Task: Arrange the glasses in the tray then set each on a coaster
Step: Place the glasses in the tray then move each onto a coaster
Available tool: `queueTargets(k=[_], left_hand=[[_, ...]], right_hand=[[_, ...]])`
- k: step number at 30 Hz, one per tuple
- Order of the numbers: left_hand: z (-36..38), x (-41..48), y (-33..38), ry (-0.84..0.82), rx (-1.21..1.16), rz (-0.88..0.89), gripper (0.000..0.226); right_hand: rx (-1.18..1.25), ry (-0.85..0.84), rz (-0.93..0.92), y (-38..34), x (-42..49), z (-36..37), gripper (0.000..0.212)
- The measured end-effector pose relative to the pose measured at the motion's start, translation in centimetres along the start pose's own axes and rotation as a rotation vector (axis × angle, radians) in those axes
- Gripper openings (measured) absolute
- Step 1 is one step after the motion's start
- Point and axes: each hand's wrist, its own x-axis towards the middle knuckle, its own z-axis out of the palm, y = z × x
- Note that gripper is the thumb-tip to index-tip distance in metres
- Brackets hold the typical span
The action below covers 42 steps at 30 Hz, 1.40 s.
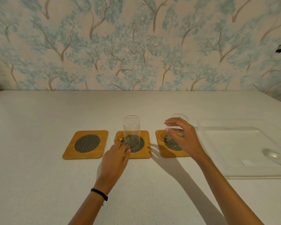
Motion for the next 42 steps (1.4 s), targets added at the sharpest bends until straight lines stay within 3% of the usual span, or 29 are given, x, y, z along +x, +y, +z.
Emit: queueTargets(k=[8, 14, 19, 23, 31, 35, 42], left_hand=[[2.2, 0.8, 8.2, -0.113, -0.181, 0.270, 0.019], [4.9, 2.4, 14.3, -0.168, -0.293, 0.363, 0.026], [7.2, 3.6, 18.7, -0.215, -0.400, 0.362, 0.032], [9.2, 4.5, 21.4, -0.345, -0.481, 0.285, 0.045], [11.8, 6.2, 22.9, -0.608, -0.358, 0.166, 0.064], [11.6, 6.2, 22.7, -0.628, -0.370, 0.169, 0.069], [11.5, 5.8, 22.8, -0.611, -0.389, 0.150, 0.071]], right_hand=[[-0.057, 0.105, 0.008, 1.4, -2.7, -6.8, 0.014], [-0.132, 0.212, 0.024, 2.6, -5.0, -11.7, 0.011], [-0.161, 0.304, 0.073, 4.0, -7.0, -15.4, 0.011], [-0.179, 0.391, 0.095, 5.1, -8.4, -18.6, 0.013], [-0.437, 0.665, 0.100, 8.3, -10.3, -25.0, 0.021], [-0.471, 0.808, 0.150, 10.4, -10.7, -27.1, 0.025], [-0.333, 0.776, 0.392, 13.2, -10.3, -28.0, 0.052]])
